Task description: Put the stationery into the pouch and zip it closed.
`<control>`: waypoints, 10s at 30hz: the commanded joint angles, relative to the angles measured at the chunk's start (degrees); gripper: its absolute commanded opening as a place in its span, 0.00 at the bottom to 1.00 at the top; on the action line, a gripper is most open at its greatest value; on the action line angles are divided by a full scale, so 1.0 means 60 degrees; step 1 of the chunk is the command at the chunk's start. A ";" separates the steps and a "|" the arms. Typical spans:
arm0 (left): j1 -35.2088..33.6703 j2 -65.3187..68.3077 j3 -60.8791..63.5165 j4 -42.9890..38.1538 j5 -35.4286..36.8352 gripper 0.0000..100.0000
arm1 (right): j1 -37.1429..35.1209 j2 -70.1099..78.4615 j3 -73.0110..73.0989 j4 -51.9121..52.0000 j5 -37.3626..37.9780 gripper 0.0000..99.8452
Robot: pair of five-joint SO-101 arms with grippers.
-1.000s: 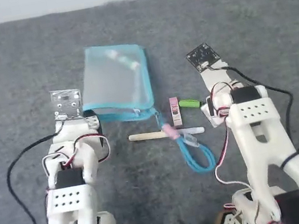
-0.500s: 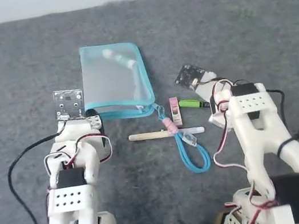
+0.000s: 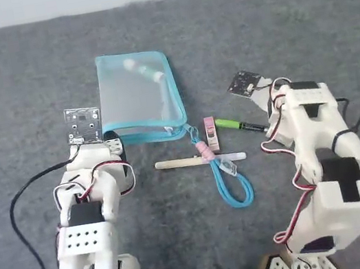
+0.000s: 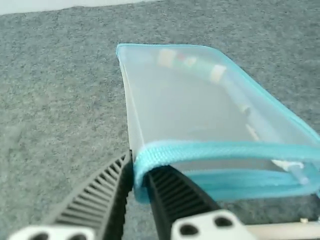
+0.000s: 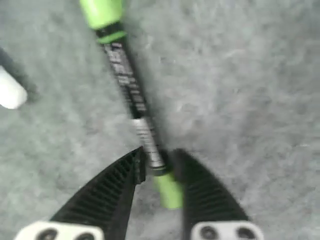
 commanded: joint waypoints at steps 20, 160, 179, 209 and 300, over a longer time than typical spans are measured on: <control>0.0073 -0.0059 -0.0549 -0.0425 0.0132 0.01 | 0.0066 -0.0432 -0.0982 0.2308 -0.6374 0.15; 0.2388 -0.0147 0.0505 -0.1231 -0.1612 0.01 | -0.4813 -0.0549 -0.6799 0.6073 -0.7062 0.18; 0.2168 -0.0147 0.0168 -0.0835 -0.1568 0.01 | -0.3524 -0.7143 0.3165 0.0095 -0.7048 0.18; -0.1260 -0.0088 -0.0725 -0.0821 0.0337 0.01 | -0.3582 -0.4960 0.3575 -0.0681 -0.7062 0.18; -0.0967 -0.0059 -0.0696 -0.0835 0.0278 0.01 | -0.0286 -0.7392 0.2696 0.1238 -0.7355 0.01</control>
